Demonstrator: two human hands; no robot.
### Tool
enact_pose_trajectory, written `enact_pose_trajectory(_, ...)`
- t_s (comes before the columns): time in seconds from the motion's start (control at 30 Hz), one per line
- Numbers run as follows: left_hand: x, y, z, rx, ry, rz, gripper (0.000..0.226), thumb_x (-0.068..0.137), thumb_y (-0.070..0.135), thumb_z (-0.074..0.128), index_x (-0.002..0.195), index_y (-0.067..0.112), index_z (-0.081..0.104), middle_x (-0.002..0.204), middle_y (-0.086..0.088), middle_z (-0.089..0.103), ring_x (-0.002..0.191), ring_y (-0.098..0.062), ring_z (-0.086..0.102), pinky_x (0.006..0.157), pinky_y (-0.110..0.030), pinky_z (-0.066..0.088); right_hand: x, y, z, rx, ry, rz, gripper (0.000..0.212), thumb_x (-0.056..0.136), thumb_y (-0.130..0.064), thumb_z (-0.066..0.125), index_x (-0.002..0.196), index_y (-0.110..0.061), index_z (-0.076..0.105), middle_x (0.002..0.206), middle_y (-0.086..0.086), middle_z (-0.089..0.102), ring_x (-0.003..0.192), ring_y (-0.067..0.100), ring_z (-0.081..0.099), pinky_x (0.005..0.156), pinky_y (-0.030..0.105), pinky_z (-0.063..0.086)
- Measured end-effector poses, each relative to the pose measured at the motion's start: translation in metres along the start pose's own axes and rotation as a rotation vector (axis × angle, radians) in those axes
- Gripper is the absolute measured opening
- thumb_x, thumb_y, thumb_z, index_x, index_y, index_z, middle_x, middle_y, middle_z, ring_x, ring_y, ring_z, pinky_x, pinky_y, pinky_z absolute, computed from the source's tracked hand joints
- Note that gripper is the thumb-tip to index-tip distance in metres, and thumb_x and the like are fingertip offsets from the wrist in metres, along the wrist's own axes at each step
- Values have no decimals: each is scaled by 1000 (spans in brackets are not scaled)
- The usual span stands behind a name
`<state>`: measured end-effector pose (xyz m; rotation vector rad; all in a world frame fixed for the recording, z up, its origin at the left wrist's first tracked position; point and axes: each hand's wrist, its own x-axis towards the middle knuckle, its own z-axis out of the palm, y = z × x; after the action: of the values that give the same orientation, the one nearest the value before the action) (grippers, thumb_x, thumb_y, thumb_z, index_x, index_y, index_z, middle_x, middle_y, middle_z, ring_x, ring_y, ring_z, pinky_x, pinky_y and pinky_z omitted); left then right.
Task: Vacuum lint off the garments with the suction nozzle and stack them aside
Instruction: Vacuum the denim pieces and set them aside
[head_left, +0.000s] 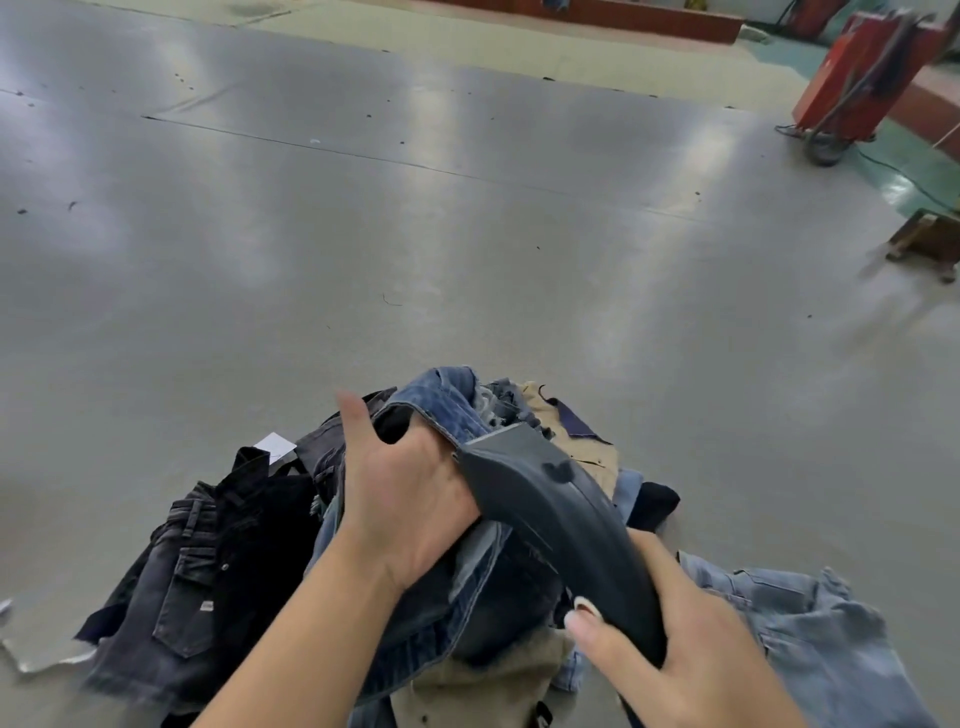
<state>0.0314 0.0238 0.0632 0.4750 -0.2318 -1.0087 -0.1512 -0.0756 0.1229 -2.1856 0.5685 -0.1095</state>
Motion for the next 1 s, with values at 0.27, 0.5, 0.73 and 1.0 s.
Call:
enact_pose_trajectory(0.27, -3, -4, -7, 38, 37, -9, 103, 71, 90, 25, 144, 20, 43, 149, -12, 42, 136, -33, 41, 106, -51, 39, 5, -3, -9, 217, 207, -9, 43, 60, -62, 53, 100, -45, 52, 67, -16, 67, 57, 1, 63, 52, 6, 42)
enact_pose_trajectory(0.5, -3, -13, -8, 178, 44, -106, 100, 68, 91, 26, 141, 26, 47, 146, -11, 46, 134, -32, 44, 106, -48, 41, 6, 6, -9, 126, -34, 21, 29, 79, -55, 62, 105, -51, 49, 84, -35, 63, 79, -11, 60, 65, 3, 41)
enact_pose_trajectory(0.73, -2, -8, -19, 81, 0, -149, 105, 64, 93, 28, 141, 24, 47, 147, -12, 45, 134, -35, 43, 106, -53, 38, 11, 11, -12, 292, 274, 32, 23, 77, -44, 66, 92, -57, 55, 69, -9, 67, 58, 3, 63, 56, 14, 50)
enact_pose_trajectory(1.0, -6, -6, -15, 133, 44, -163, 104, 67, 92, 23, 139, 22, 50, 144, -13, 48, 132, -36, 45, 105, -53, 41, 13, 20, -7, 210, 88, 99, 19, 85, -37, 65, 94, -50, 55, 72, -19, 67, 62, 0, 63, 56, 9, 44)
